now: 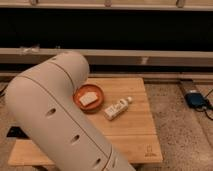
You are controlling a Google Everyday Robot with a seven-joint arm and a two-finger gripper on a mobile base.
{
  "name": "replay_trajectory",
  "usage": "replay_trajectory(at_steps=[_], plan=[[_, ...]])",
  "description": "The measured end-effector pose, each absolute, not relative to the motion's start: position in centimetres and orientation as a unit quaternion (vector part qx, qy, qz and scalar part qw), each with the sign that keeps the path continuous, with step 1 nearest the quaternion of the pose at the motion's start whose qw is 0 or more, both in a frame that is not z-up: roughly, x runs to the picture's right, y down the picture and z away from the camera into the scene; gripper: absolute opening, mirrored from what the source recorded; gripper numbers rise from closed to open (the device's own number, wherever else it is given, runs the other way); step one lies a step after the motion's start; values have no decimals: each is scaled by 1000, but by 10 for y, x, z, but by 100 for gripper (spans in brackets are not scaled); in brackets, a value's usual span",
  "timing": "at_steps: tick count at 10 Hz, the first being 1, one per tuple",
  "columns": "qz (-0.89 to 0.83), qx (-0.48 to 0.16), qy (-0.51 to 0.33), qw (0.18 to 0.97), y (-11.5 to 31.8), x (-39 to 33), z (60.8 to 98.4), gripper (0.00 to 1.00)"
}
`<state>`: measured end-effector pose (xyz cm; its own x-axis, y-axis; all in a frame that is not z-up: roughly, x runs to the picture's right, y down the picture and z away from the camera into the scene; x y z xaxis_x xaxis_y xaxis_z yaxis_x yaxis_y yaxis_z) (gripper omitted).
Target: Push the eraser across the table
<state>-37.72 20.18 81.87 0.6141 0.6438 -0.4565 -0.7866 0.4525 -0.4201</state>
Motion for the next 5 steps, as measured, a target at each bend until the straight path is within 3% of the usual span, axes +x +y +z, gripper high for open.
replay_trajectory(at_steps=[5], plan=[[418, -316, 98, 846, 198, -389, 813, 80]])
